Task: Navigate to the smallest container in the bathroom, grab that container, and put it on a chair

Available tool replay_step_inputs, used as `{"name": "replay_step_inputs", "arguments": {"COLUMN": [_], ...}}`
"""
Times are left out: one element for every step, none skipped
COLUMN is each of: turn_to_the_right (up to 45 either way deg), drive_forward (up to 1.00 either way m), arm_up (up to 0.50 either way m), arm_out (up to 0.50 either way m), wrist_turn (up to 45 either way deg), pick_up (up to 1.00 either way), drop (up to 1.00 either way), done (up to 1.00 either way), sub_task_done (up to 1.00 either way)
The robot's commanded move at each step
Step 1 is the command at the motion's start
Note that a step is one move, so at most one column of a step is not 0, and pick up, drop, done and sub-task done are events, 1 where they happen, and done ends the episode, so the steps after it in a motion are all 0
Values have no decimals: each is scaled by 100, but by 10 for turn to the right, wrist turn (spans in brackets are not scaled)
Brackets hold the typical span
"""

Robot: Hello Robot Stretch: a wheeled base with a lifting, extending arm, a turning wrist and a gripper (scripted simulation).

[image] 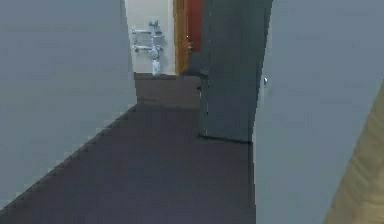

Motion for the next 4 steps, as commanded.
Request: {"name": "replay_step_inputs", "arguments": {"turn_to_the_right": [0,-150,0,-30], "drive_forward": [25,0,100,0], "arm_up": [0,0,0,0], "arm_out": [0,0,0,0], "wrist_turn": [0,0,0,0], "pick_up": [0,0,0,0], "drop": [0,0,0,0], "done": [0,0,0,0], "sub_task_done": [0,0,0,0]}}
